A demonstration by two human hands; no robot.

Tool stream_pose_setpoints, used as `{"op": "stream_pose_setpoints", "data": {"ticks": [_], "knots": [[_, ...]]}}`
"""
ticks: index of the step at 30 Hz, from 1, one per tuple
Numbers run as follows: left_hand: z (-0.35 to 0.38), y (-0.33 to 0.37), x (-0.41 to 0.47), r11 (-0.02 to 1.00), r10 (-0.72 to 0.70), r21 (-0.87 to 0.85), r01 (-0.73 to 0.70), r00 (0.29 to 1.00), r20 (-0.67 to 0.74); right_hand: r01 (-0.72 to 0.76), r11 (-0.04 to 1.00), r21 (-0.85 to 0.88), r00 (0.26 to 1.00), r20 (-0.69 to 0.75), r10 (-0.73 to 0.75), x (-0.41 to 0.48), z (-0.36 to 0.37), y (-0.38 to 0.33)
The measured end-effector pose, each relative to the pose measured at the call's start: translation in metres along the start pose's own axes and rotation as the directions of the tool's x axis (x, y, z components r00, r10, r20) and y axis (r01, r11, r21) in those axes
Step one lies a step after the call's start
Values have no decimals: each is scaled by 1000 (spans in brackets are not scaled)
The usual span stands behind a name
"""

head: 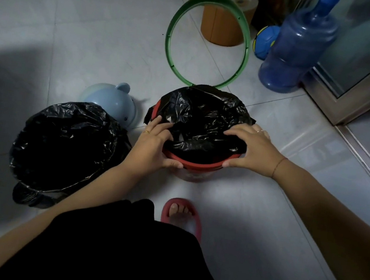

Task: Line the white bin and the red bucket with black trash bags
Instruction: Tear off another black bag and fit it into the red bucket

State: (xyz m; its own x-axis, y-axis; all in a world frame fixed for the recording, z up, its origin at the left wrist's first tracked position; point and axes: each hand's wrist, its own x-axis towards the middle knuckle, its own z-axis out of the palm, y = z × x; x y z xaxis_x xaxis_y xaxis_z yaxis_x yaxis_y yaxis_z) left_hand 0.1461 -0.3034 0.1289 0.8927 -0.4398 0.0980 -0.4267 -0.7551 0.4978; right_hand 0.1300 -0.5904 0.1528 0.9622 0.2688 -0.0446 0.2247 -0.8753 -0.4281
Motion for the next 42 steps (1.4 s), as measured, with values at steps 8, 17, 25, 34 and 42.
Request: {"op": "stream_pose_setpoints", "data": {"ticks": [8, 17, 25, 34, 42], "knots": [[15, 1, -17, 999, -17, -35, 12, 989, -146, 7, 994, 112, 991, -133, 8, -15, 17, -12], [34, -1, -31, 996, 85, 48, -73, 950, -299, -18, 988, 152, 896, -436, 83, -45, 53, -10], [46, -1, -41, 966, 255, 158, -206, 871, -420, 33, 999, -5, 791, -611, -29, -57, 84, -13], [44, -4, -40, 931, 343, 263, -253, 854, -392, 102, 986, -131, 723, -671, -164, -51, 98, -11], [47, -12, -41, 923, 356, 268, -278, 880, -315, 109, 984, -140, 765, -621, -173, -61, 109, -1]]}}
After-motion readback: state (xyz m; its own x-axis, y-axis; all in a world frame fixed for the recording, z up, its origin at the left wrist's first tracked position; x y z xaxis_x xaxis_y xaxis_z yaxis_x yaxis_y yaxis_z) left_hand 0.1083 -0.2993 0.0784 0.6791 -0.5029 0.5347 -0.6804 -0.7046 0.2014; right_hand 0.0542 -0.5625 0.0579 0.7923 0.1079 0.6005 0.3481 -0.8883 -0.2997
